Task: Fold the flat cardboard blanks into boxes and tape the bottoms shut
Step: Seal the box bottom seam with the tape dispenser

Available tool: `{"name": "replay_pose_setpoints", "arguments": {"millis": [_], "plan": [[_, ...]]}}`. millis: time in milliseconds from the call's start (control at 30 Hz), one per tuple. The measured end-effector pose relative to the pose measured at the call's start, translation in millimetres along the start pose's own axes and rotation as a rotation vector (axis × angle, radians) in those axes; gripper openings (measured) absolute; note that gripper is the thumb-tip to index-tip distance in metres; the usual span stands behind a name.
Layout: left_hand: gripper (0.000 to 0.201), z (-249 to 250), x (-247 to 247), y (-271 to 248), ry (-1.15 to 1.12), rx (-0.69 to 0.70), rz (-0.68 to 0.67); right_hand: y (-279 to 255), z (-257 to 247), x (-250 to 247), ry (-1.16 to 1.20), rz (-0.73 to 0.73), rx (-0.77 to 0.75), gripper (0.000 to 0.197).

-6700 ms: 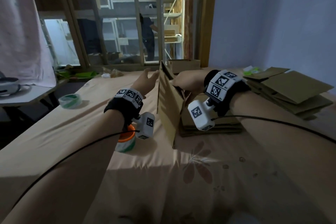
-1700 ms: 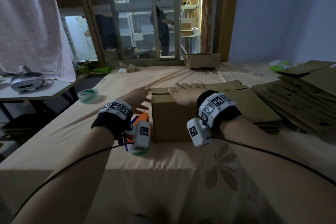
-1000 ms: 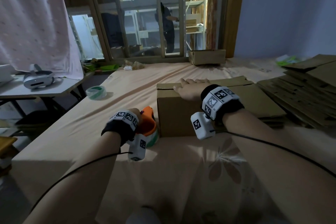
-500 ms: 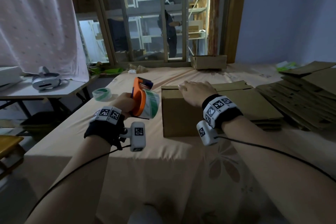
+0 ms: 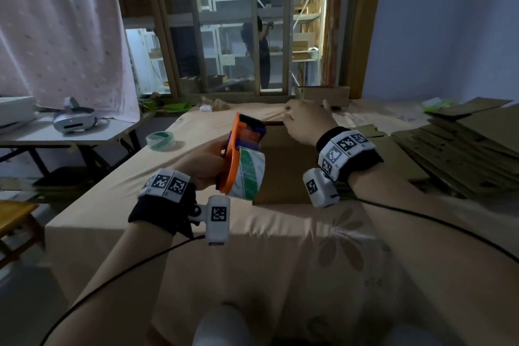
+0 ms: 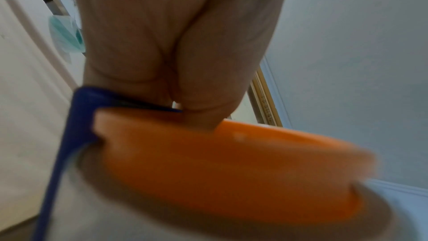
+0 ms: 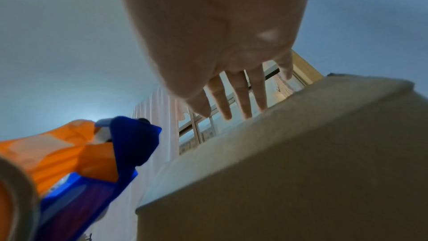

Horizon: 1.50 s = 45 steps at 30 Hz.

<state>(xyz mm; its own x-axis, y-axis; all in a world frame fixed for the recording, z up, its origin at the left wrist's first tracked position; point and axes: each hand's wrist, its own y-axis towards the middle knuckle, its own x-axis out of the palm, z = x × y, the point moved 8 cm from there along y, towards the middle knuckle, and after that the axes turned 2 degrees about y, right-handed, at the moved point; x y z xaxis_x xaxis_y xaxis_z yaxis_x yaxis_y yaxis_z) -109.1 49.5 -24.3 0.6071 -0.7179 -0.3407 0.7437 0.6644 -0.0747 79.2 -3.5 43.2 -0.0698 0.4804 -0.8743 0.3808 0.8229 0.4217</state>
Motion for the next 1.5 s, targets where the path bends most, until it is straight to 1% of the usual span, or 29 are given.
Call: {"name": "replay_pose_setpoints", "arguments": {"millis": [100, 167, 233, 267, 300, 367, 467, 533, 600, 667, 800, 967, 1067, 1200, 1400, 1500], "plan": [[0.036, -1, 14, -6, 0.026, 0.031, -0.012, -13, 0, -24, 0.053, 0.139, -0.042, 0.034], [0.032, -3, 23, -10, 0.038, 0.052, -0.009, -29, 1, -43, 0.092, 0.28, -0.059, 0.025], [0.033, -6, 38, -16, 0.046, 0.065, -0.043, -53, 0, -61, 0.164, 0.402, -0.098, 0.015], [0.033, -8, 48, -19, 0.045, 0.065, -0.077, -65, 0, -66, 0.214, 0.424, -0.118, 0.013], [0.033, -12, 57, -20, 0.059, 0.06, -0.117, -77, 0, -70, 0.269, 0.414, -0.128, 0.014], [0.038, -22, 75, -22, 0.099, 0.046, -0.182, -97, -2, -69, 0.349, 0.305, -0.13, 0.016], [0.037, -34, 93, -22, 0.136, 0.026, -0.226, -114, -3, -53, 0.321, 0.063, -0.139, 0.024], [0.034, -40, 104, -23, 0.156, 0.015, -0.255, -121, 2, -40, 0.324, -0.067, -0.116, 0.027], [0.036, -45, 110, -21, 0.155, -0.005, -0.268, -126, 9, -28, 0.334, -0.152, -0.084, 0.031], [0.036, -48, 115, -21, 0.161, -0.011, -0.273, -130, 13, -17, 0.298, -0.207, -0.068, 0.035], [0.031, -51, 119, -19, 0.168, -0.004, -0.266, -133, 17, -6, 0.272, -0.236, -0.058, 0.035], [0.037, -54, 117, -13, 0.145, -0.004, -0.249, -127, 18, -1, 0.267, -0.197, -0.032, 0.028], [0.04, -55, 118, -11, 0.14, 0.0, -0.273, -122, 18, -1, 0.299, -0.172, -0.036, 0.021], [0.039, -53, 116, -10, 0.145, 0.023, -0.276, -117, 17, 1, 0.325, -0.157, -0.05, 0.011], [0.037, -58, 113, -8, 0.213, 0.009, -0.276, -116, 19, 4, 0.371, -0.212, -0.038, 0.005], [0.04, -63, 115, -9, 0.232, 0.0, -0.309, -115, 19, 6, 0.37, -0.268, -0.049, 0.003]]}}
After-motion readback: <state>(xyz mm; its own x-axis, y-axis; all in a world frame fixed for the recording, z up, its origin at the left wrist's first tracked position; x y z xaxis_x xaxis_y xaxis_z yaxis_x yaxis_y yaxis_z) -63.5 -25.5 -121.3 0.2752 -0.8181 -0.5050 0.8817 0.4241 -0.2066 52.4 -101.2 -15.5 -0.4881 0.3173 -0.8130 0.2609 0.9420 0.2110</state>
